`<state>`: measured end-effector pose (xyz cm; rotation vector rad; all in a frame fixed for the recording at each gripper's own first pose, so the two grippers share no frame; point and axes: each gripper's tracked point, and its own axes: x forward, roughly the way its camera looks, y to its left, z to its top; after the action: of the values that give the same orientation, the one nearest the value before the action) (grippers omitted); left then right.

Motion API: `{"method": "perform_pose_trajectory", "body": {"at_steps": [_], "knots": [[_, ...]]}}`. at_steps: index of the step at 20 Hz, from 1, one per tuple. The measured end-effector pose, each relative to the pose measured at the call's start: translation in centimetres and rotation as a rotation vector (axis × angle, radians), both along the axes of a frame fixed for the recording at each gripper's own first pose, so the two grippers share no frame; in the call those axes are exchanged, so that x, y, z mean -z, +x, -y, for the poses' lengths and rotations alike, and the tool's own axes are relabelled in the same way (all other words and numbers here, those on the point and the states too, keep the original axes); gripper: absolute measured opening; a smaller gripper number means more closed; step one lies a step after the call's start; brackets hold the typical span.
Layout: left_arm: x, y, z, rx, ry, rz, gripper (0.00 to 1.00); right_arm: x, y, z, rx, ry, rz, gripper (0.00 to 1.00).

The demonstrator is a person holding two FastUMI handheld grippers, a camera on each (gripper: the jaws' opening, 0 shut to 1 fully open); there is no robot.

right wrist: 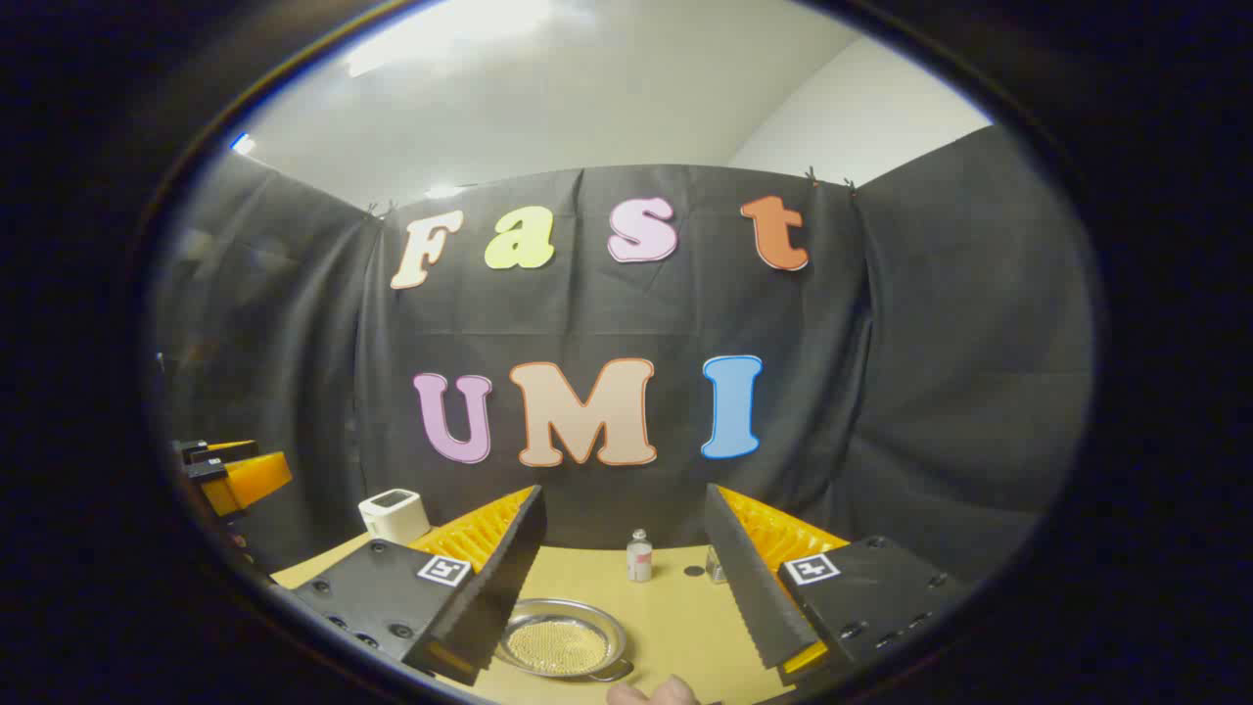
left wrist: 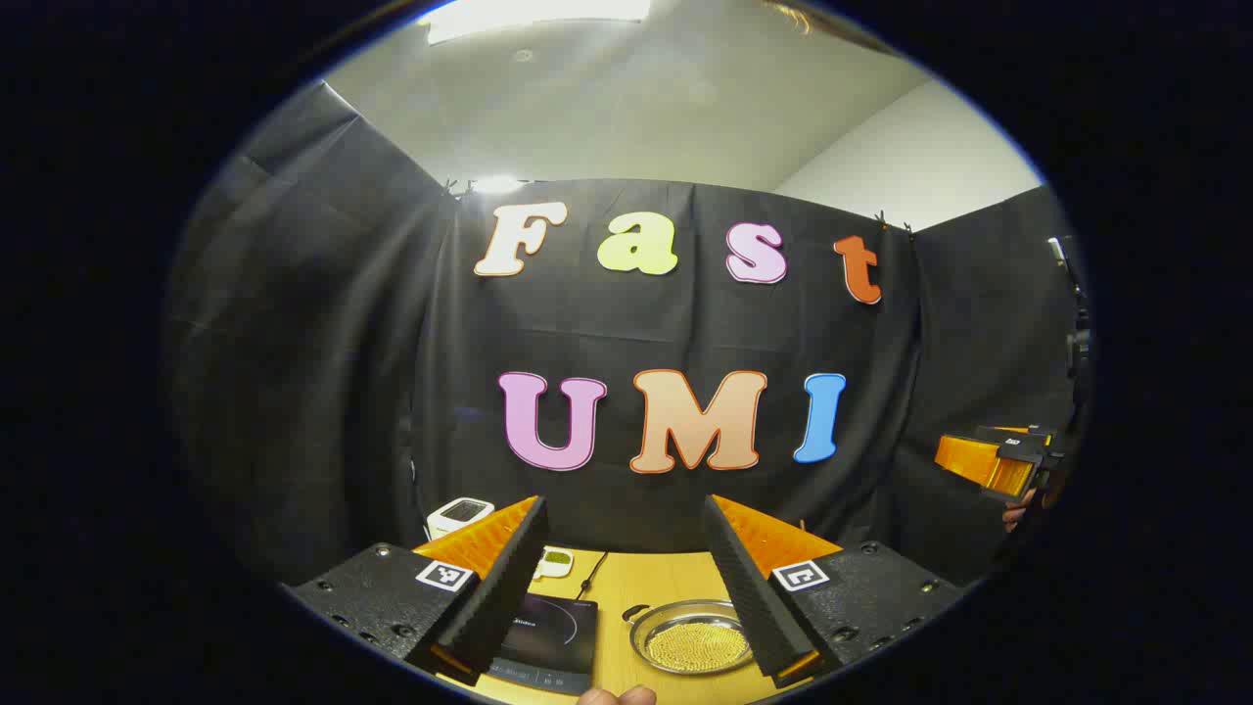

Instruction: First push the handle of the pot to place it horizontally, then grasp the pot with both hands and set it on the induction cooktop.

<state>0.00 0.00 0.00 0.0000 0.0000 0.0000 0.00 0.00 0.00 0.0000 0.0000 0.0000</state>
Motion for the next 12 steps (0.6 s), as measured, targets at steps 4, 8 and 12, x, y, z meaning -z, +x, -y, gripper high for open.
{"method": "perform_pose_trajectory", "body": {"at_steps": [4, 8, 12], "knots": [[0.14, 0.07, -0.11, -0.009, 0.004, -0.003, 0.92, -0.09, 0.21, -0.08, -0.008, -0.002, 0.005, 0.99], [0.26, 0.24, -0.01, -0.011, 0.002, -0.005, 0.92, -0.23, 0.43, 0.25, -0.007, 0.007, 0.005, 0.99], [0.25, 0.32, 0.36, -0.005, 0.003, -0.01, 0.92, -0.37, 0.44, 0.41, -0.004, 0.004, 0.009, 0.99]]}}
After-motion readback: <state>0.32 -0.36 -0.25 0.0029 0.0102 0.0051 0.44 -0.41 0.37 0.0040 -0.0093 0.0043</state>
